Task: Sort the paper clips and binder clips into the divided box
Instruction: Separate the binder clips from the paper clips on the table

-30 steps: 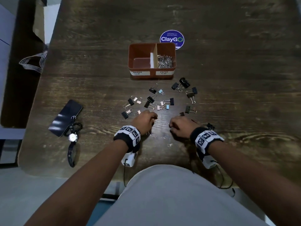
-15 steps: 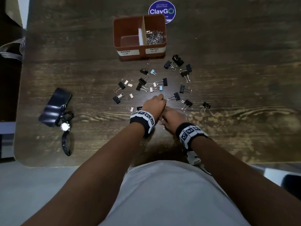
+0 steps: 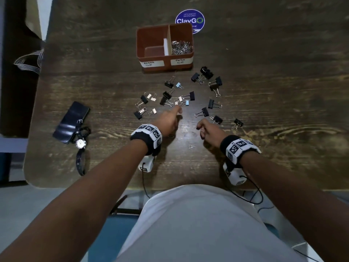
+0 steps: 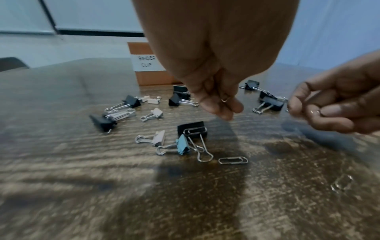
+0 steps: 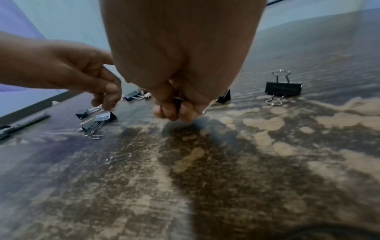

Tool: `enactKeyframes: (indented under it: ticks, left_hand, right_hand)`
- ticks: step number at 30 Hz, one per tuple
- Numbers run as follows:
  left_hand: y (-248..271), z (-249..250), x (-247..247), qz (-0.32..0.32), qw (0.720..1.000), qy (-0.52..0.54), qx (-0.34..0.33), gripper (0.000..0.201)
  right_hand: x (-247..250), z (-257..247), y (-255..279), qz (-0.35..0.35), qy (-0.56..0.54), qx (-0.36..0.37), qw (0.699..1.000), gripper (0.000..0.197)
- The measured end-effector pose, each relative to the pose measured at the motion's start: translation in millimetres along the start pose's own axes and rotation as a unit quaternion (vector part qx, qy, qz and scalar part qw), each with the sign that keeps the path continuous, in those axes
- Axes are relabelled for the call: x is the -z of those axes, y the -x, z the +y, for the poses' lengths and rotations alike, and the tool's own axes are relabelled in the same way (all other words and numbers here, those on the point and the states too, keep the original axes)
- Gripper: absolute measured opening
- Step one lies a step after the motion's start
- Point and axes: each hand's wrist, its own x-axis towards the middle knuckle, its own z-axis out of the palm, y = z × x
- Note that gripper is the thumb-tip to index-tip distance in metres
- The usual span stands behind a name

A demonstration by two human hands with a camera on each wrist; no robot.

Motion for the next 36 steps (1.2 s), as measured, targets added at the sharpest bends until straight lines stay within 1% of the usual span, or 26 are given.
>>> enactKeyframes:
  ticks: [1, 2, 4, 6, 8, 10, 12, 15, 18, 21, 22, 25, 26, 28, 29, 30, 32, 34, 36]
  left_hand:
    - [2, -3, 0, -0.003, 1.000, 0.021, 0.014, 0.046]
    - [5, -7, 0, 0.001, 0.999, 0.034, 0.021, 0.045]
    - [10, -14, -2, 0.009, 0.999, 0.034, 0.028, 0.038]
    - [16, -18, -9, 0.012, 0.999, 0.015, 0.028, 0.032]
    - [23, -21, -18, 0.022, 1.000, -0.011, 0.019, 0.019]
    - [30, -20, -26, 0.027, 0.998, -0.055, 0.004, 0.016]
    - [38, -20, -33, 0.039, 0.994, -0.097, 0.013, 0.011]
    - [50, -19, -45, 0.035, 0.985, -0.162, 0.045, 0.022]
    - [54, -13, -52, 0.043, 0.979, -0.193, 0.055, 0.027]
    - [53, -7, -56, 0.059, 0.975, -0.205, 0.066, 0.025]
    - [53, -6, -56, 0.055, 0.974, -0.210, 0.066, 0.026]
    - [53, -8, -60, 0.017, 0.973, -0.222, 0.059, 0.032]
    - [53, -9, -60, 0.013, 0.977, -0.204, 0.057, 0.030]
    - [57, -11, -59, 0.005, 0.988, -0.139, 0.060, 0.020]
    - [62, -12, -58, 0.003, 0.993, -0.091, 0.072, 0.018]
    - [66, -16, -57, 0.003, 0.995, -0.048, 0.083, 0.020]
    - [77, -25, -55, 0.016, 0.992, 0.049, 0.119, 0.033]
    - [88, -39, -52, 0.051, 0.977, 0.141, 0.153, 0.041]
    - [94, -59, -48, 0.081, 0.967, 0.155, 0.184, 0.041]
  right_hand:
    - [2, 0, 2, -0.006, -0.008, -0.003, 1.000, 0.026]
    - [3, -1, 4, -0.017, -0.008, -0.004, 1.000, 0.024]
    - [-2, -5, 7, -0.040, 0.025, 0.011, 0.999, 0.020]
    - [-12, -7, 7, -0.055, 0.103, 0.033, 0.993, 0.019]
    - [-25, -6, 4, -0.052, 0.172, 0.059, 0.982, 0.021]
    - [-39, -5, 3, -0.044, 0.205, 0.081, 0.974, 0.018]
    - [-50, 0, 1, -0.028, 0.222, 0.091, 0.970, 0.013]
    - [-58, 9, -1, -0.008, 0.239, 0.111, 0.965, 0.011]
    - [-58, 11, -1, -0.014, 0.243, 0.127, 0.962, 0.008]
    - [-53, 7, 3, -0.035, 0.251, 0.103, 0.962, 0.007]
    - [-52, 5, 4, -0.040, 0.250, 0.095, 0.963, 0.007]
    - [-41, -2, 2, -0.045, 0.209, 0.078, 0.974, 0.012]
    - [-35, -5, 0, -0.045, 0.188, 0.075, 0.978, 0.017]
    - [-23, -12, -7, -0.045, 0.153, 0.062, 0.985, 0.025]
    - [-16, -18, -11, -0.047, 0.135, 0.055, 0.988, 0.025]
    - [-10, -23, -15, -0.047, 0.114, 0.053, 0.991, 0.022]
    - [-3, -34, -24, -0.046, 0.052, 0.054, 0.996, 0.016]
    - [-1, -43, -35, -0.052, 0.015, 0.046, 0.997, 0.024]
    - [-4, -53, -46, -0.060, 0.015, 0.042, 0.997, 0.026]
